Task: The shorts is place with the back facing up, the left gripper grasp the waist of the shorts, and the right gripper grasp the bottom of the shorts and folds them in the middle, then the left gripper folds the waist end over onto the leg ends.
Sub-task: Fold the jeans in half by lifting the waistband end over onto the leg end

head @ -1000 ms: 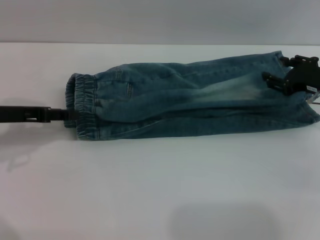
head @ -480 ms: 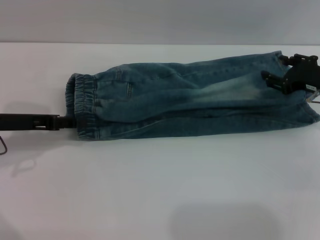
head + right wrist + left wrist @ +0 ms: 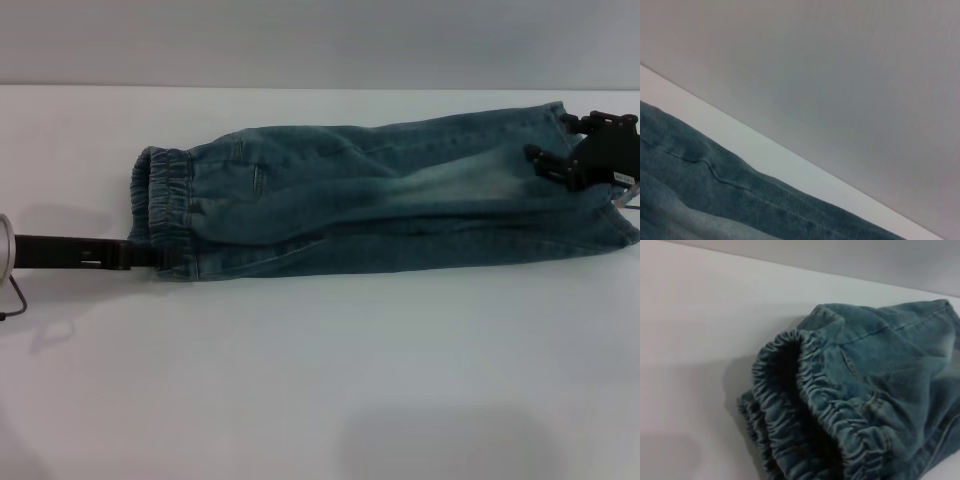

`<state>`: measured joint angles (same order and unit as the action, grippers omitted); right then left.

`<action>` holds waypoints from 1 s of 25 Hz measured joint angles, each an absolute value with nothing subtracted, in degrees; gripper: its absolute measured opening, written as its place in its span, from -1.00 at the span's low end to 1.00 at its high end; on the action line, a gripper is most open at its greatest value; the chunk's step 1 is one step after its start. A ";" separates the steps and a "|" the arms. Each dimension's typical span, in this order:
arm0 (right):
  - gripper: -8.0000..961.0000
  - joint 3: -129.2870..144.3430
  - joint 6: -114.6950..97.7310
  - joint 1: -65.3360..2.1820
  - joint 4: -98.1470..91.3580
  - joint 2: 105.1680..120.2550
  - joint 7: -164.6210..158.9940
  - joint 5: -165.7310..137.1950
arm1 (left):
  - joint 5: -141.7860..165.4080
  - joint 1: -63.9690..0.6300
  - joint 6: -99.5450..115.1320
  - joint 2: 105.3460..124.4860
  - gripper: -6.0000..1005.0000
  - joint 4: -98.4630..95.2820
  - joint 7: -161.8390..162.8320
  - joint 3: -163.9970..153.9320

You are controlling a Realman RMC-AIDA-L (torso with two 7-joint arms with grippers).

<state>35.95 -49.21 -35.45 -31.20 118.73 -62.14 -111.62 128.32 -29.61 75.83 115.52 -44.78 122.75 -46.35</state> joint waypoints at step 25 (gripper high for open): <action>0.29 35.80 -49.13 -35.09 -31.20 118.64 -62.14 -111.62 | 129.92 -32.26 75.95 116.50 0.33 -44.67 123.49 -46.31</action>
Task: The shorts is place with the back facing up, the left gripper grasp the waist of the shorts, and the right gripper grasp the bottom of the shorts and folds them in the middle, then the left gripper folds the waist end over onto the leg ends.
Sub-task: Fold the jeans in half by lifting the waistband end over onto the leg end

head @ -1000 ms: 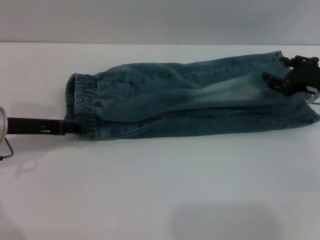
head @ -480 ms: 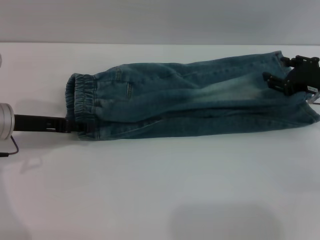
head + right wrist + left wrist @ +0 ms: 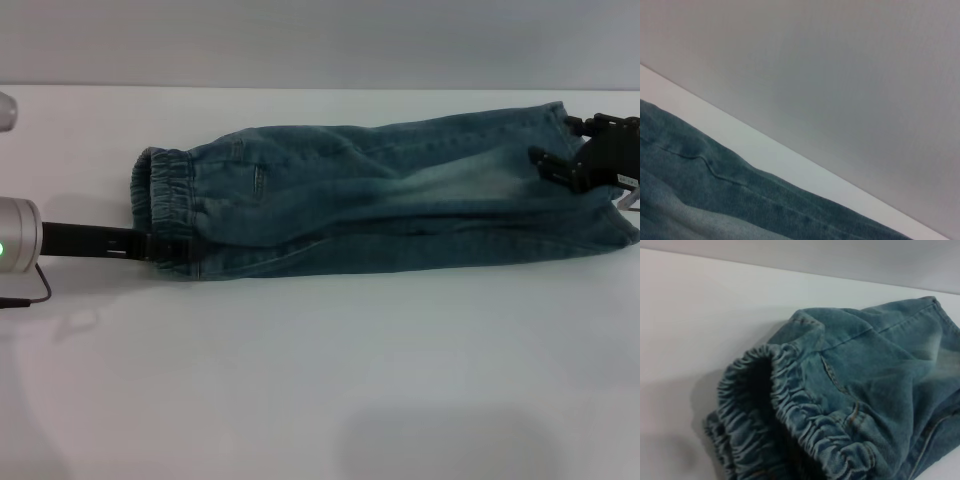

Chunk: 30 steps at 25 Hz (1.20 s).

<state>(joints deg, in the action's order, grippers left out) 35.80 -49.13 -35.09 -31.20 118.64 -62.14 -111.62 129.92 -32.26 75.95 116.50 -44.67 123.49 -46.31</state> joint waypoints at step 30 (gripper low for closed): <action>0.29 35.94 -49.43 -34.72 -31.20 118.74 -62.14 -111.62 | 130.22 -32.43 74.52 117.13 -0.58 -45.27 120.54 -46.22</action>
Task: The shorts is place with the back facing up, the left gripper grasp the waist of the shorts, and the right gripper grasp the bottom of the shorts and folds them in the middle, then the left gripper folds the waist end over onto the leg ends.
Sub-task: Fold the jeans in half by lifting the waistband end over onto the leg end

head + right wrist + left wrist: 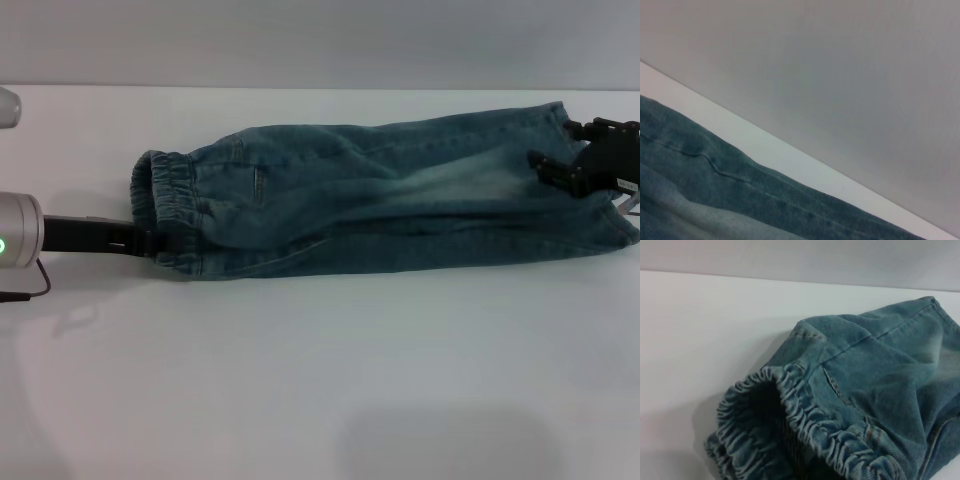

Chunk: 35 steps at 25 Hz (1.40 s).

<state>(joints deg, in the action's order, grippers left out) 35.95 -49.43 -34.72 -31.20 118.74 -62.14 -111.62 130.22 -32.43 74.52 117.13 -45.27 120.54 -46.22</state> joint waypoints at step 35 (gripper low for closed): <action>0.29 63.57 -49.08 -45.63 -24.95 119.31 -82.22 -107.50 | 127.43 -42.13 90.34 116.14 -0.90 -68.81 127.06 -45.64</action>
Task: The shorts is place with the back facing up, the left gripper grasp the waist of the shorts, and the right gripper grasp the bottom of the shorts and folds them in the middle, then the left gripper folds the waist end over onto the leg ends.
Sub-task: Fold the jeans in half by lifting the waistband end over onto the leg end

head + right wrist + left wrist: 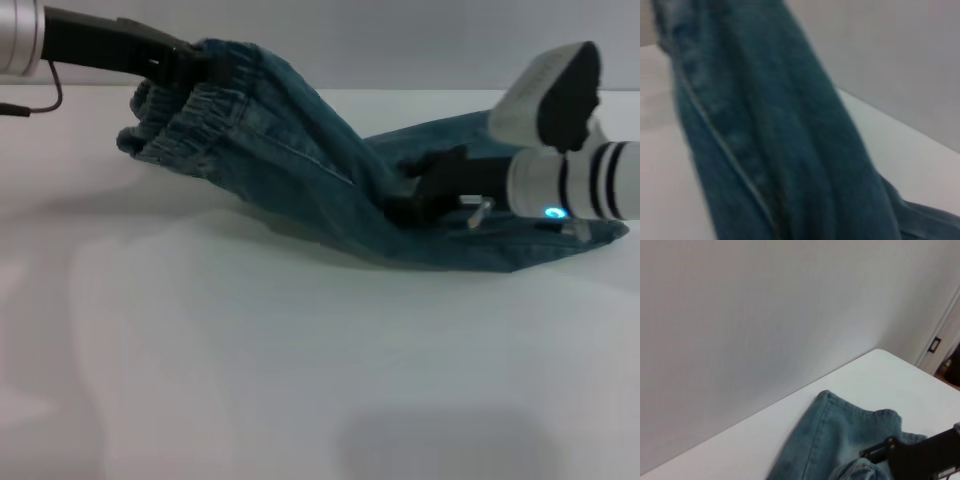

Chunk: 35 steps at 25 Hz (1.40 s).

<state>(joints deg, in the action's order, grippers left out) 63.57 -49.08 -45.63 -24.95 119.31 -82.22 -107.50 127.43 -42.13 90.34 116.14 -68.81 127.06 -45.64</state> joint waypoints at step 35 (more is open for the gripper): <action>0.29 98.18 -51.89 -47.87 -37.50 119.64 -87.35 -85.96 | 128.06 -43.32 90.71 117.26 -0.90 -68.54 126.73 -47.02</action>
<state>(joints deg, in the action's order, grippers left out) 98.18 -51.89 -47.87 -37.50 119.64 -87.35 -85.96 128.06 -43.32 90.71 117.26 -68.54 126.73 -47.02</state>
